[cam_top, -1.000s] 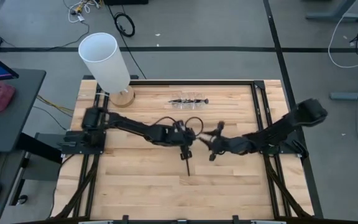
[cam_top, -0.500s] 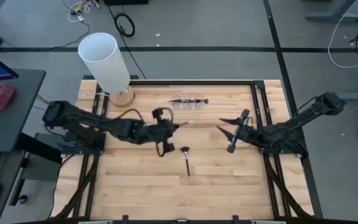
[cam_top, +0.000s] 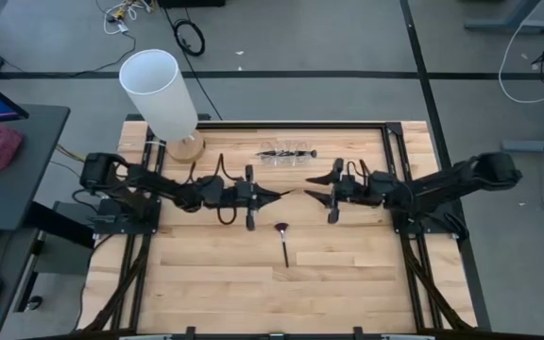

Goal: Pick & Place Makeup Supplies
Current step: Put the makeup brush into the transparent organizer

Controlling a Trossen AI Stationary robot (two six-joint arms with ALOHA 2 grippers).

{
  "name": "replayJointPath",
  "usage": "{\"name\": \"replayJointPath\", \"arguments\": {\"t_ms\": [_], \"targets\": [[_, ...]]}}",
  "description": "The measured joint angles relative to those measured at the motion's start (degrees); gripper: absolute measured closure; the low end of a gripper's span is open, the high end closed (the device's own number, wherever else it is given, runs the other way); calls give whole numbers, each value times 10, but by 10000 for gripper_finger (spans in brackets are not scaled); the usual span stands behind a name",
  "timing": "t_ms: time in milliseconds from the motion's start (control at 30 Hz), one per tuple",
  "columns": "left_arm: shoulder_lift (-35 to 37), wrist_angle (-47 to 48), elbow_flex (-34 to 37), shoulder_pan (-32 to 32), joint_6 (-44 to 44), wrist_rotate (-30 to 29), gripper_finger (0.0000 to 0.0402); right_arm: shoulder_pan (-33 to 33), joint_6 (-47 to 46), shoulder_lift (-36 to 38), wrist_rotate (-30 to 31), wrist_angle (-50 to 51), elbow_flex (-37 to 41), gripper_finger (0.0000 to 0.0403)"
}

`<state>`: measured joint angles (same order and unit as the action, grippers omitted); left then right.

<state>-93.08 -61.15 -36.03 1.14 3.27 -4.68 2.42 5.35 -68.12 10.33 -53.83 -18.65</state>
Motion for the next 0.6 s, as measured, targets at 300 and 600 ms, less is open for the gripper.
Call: {"name": "replayJointPath", "arguments": {"t_ms": [300, 600], "targets": [[-10, -7, -1, -1, 1, 0, 384, -42, -36, -89, -142, -135, -6, 248], [-10, 0, -1, -4, 2, -2, 384, -43, -43, -128, -184, -139, -63, 248]]}}
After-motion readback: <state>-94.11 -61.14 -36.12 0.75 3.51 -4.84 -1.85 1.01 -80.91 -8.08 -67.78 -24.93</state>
